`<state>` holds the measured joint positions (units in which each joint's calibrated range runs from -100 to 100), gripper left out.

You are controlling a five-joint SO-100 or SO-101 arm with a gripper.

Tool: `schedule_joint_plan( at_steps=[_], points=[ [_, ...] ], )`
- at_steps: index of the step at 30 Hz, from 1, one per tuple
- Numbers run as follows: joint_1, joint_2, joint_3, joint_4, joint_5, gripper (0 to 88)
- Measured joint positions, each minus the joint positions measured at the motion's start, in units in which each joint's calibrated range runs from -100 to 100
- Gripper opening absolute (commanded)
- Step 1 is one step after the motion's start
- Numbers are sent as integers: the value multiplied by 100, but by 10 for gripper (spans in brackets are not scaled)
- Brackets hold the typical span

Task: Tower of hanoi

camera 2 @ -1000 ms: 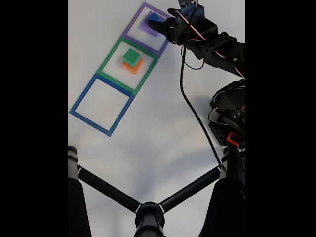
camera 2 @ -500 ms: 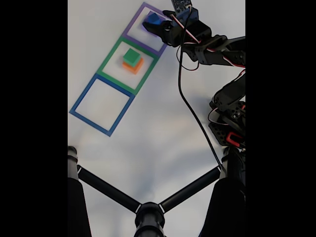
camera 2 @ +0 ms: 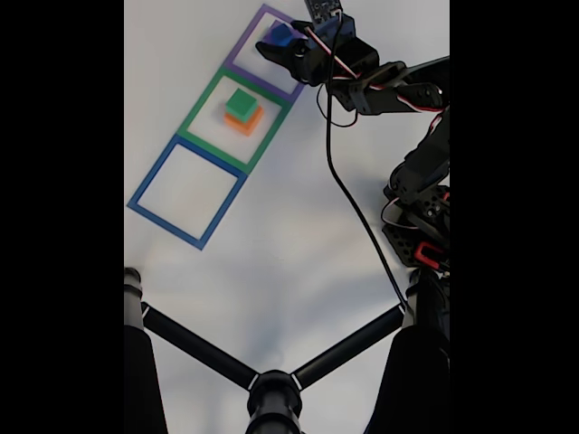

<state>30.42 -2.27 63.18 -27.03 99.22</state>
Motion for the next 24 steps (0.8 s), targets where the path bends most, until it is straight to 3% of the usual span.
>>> schedule_joint_plan(
  at_steps=[24],
  points=[
    [0,369,-77,-269,0,44]
  ],
)
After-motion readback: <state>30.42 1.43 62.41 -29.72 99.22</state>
